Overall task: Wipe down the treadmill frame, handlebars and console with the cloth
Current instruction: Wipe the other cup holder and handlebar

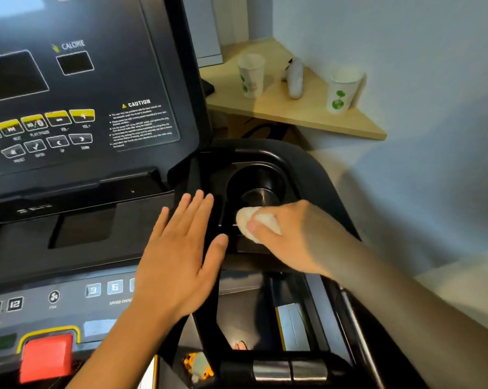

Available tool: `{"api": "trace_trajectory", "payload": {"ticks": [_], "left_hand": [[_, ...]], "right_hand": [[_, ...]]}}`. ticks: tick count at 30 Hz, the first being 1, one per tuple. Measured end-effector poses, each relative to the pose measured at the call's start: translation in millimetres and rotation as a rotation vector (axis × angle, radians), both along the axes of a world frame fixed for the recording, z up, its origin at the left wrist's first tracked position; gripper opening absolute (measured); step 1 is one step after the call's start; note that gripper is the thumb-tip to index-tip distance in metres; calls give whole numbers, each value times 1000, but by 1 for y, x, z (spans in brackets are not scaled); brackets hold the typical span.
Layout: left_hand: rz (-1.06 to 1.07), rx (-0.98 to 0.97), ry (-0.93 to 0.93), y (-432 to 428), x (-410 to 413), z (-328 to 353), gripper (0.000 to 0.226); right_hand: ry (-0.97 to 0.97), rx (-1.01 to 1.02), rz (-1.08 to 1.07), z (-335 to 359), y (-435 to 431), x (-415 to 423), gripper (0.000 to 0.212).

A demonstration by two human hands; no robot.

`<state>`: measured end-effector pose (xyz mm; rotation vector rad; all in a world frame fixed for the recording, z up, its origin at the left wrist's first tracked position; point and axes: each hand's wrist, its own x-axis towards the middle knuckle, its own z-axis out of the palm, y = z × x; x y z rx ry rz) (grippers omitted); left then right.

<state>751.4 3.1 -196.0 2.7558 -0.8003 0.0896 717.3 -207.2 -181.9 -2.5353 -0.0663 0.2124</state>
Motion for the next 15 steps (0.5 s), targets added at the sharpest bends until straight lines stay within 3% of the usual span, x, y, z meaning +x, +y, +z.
{"api": "trace_trajectory", "payload": {"ticks": [4, 8, 12, 15], "left_hand": [[10, -61, -33, 0, -1, -2, 67], [48, -178, -15, 1, -4, -1, 60], [35, 24, -2, 0, -5, 0, 70], [34, 146, 14, 0, -5, -1, 74]], "right_hand": [[-32, -119, 132, 8, 14, 13, 29], [-29, -43, 218, 11, 49, 36, 16], [-255, -200, 208, 1, 30, -6, 28], [-320, -343, 147, -7, -2, -38, 40]]}}
